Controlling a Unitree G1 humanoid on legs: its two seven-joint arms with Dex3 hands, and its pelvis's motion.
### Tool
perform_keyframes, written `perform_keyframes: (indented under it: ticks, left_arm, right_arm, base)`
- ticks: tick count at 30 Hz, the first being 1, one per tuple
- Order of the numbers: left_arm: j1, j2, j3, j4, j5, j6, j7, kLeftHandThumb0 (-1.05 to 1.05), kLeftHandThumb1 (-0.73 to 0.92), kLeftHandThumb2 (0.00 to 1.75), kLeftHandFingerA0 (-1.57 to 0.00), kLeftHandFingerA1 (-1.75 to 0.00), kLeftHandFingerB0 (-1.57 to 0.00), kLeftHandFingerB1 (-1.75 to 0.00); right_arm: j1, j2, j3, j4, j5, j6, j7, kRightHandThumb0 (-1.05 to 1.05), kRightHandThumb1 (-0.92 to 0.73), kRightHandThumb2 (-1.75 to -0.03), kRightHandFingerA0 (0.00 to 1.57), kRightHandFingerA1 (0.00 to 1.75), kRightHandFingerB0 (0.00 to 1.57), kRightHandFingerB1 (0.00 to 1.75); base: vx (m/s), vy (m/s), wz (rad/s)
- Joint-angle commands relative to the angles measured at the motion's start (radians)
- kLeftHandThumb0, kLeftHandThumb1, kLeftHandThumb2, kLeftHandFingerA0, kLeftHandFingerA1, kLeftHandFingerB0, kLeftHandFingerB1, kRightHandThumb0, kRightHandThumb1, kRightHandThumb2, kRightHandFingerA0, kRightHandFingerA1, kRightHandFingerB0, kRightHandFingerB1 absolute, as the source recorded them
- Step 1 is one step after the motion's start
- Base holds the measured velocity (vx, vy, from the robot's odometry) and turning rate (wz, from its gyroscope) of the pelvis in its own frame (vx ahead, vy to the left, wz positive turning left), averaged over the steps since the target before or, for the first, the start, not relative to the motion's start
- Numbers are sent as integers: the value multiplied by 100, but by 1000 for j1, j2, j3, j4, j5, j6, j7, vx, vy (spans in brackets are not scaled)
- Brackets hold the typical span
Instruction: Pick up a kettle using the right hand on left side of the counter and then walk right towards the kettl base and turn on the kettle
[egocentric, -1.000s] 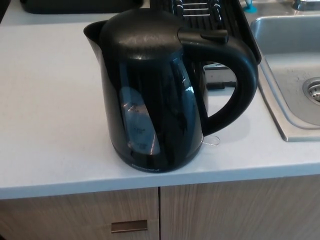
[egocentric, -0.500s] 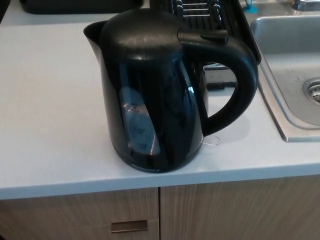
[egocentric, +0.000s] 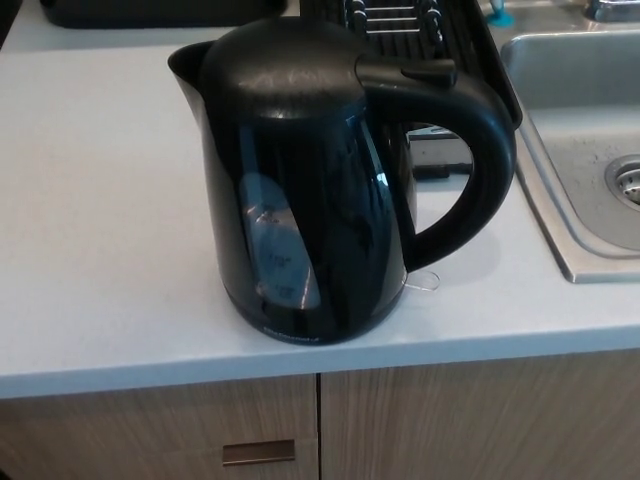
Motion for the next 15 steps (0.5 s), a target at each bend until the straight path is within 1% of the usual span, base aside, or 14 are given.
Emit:
perform_keyframes:
  ticks: [1,2,3,6,7,8,9,10,11,12,15]
  left_arm:
    - [24,4,-9,-39,-7,-95,4,37,29,163,-105,-125,-101,-113]
    - [17,11,-10,-14,-2,-103,5,32,26,168,-103,-124,-100,-112]
    - [11,15,-11,3,3,-108,7,32,28,161,-101,-122,-99,-112]
    - [5,18,-14,16,5,-114,11,32,28,161,-101,-122,-99,-112]
    - [4,18,-14,17,5,-117,12,28,29,163,-101,-122,-98,-112]
    - [4,18,-15,17,4,-119,13,28,29,163,-101,-122,-98,-112]
    - [1,13,-15,13,2,-124,17,30,25,170,-104,-123,-101,-112]
    - [1,12,-15,11,1,-123,17,33,26,163,-107,-123,-100,-111]
    - [1,12,-15,8,-2,-120,16,33,26,163,-107,-123,-100,-111]
    - [-7,14,-9,26,-10,-132,12,36,27,166,-106,-124,-100,-111]
    - [-9,15,-8,29,-11,-135,11,36,27,166,-106,-124,-100,-111]
  right_arm:
    - [-4,-19,-21,24,7,-12,-11,-6,-71,-81,85,58,57,50]
    - [-4,-12,-21,35,19,-24,-5,-6,-71,-81,87,57,57,50]
    - [-7,-8,-21,40,25,-27,-3,-4,-72,-81,88,57,58,49]
    - [-12,-8,-22,45,27,-26,-3,-4,-72,-81,88,57,58,49]
    - [-18,-10,-21,57,24,-35,-3,-7,-72,-82,86,57,57,50]
    - [-21,-11,-21,63,23,-40,-3,-7,-72,-82,86,57,57,50]
    - [-15,-10,-15,34,17,-19,-4,-7,-75,-78,87,56,58,48]
    - [-14,-9,-14,31,19,-22,-2,-5,-71,-85,86,58,59,51]
    - [-15,-8,-14,32,23,-31,1,-5,-71,-85,86,58,59,51]
    - [-26,-12,-15,41,27,-25,2,-5,-73,-79,87,58,59,50]
    - [-28,-12,-16,42,28,-25,2,-5,-73,-79,87,58,59,50]
  base:
    - [0,0,0]
    - [0,0,0]
    - [0,0,0]
    - [0,0,0]
    - [0,0,0]
    - [0,0,0]
    - [0,0,0]
    - [0,0,0]
    - [0,0,0]
    - [0,0,0]
    - [0,0,0]
